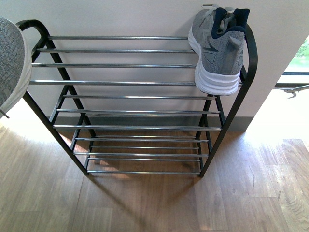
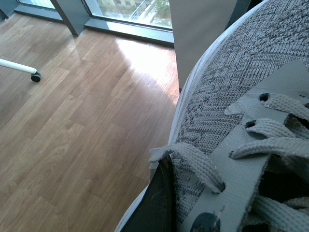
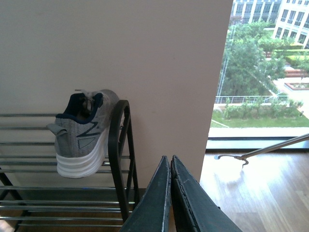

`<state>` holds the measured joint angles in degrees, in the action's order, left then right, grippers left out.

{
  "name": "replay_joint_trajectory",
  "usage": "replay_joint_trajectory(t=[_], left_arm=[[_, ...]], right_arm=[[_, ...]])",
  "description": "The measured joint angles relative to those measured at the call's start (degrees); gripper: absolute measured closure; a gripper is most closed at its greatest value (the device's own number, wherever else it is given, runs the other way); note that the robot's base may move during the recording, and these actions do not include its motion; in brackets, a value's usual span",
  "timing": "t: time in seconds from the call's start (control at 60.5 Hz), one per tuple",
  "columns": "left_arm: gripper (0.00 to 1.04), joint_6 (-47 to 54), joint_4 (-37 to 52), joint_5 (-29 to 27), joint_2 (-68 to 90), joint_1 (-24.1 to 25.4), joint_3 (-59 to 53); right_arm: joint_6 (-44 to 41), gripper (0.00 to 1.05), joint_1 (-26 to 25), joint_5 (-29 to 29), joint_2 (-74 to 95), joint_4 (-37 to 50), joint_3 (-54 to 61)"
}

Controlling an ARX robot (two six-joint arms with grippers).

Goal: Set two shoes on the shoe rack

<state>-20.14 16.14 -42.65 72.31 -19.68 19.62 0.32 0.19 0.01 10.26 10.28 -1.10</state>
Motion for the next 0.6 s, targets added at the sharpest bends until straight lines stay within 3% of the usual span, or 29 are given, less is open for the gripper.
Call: replay_joint_trajectory(t=[0.116,0.397,0.546,0.595], left_arm=[[1.03,0.0,0.0,0.0,0.0,0.0,0.0],[1.03,0.0,0.0,0.0,0.0,0.0,0.0],[1.03,0.0,0.0,0.0,0.0,0.0,0.0],[1.03,-0.6,3.1,-2.3,0.5,-0.4,-0.7]], right_arm=[[0.0,1.03,0.0,0.1,-8.0,-9.5,0.0],[0.0,1.03,0.0,0.0,-9.9,-10.2,0.0],[-0.1,0.8,0.0,0.1,-9.9,-10.2,0.0],[-0.1,0.73,0.0,0.1,-9.9,-10.2,0.0]])
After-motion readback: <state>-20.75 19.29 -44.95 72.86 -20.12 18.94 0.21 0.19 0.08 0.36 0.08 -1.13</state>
